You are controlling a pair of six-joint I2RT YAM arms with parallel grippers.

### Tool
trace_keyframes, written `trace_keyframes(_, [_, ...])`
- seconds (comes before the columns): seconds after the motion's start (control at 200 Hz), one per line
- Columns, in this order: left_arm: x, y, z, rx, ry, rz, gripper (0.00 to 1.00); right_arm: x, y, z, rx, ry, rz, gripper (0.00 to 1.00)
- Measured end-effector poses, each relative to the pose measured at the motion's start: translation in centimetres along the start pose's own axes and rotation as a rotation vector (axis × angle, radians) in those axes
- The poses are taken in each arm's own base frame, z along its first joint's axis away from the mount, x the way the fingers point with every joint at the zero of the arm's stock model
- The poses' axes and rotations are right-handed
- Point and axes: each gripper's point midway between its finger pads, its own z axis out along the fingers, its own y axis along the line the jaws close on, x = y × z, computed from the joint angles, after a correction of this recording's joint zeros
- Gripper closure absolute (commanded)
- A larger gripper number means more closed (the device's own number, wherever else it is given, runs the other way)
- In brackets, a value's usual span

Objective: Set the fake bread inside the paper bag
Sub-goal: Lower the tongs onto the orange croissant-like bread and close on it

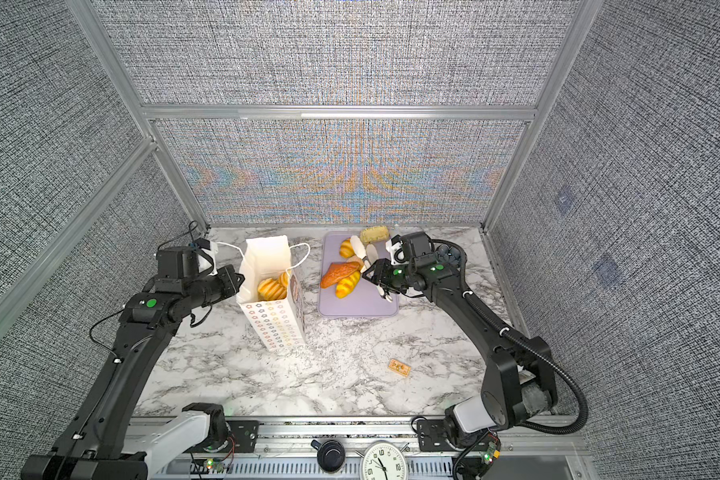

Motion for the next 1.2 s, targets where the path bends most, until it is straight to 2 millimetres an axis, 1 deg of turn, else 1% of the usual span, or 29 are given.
trace_keyframes(0.135, [0.0,0.0,-0.1,0.000,-0.001,0.000,1.00,0.6,-1.1,1.0,0.004,0.029,0.034,0.48])
trace_keyframes(0.46, [0.1,0.0,-0.1,0.000,-0.003,0.001,1.00,1.6,-2.4,3.2,-0.007,0.081,0.098,0.49])
trace_keyframes(1.005, [0.1,0.2,0.0,-0.003,-0.004,0.003,1.00,2.1,-3.8,5.2,0.007,0.121,0.152,0.49])
trace_keyframes(1.2, [0.2,0.2,0.1,-0.004,-0.002,0.003,1.00,2.1,-4.0,5.6,0.003,0.128,0.165,0.50])
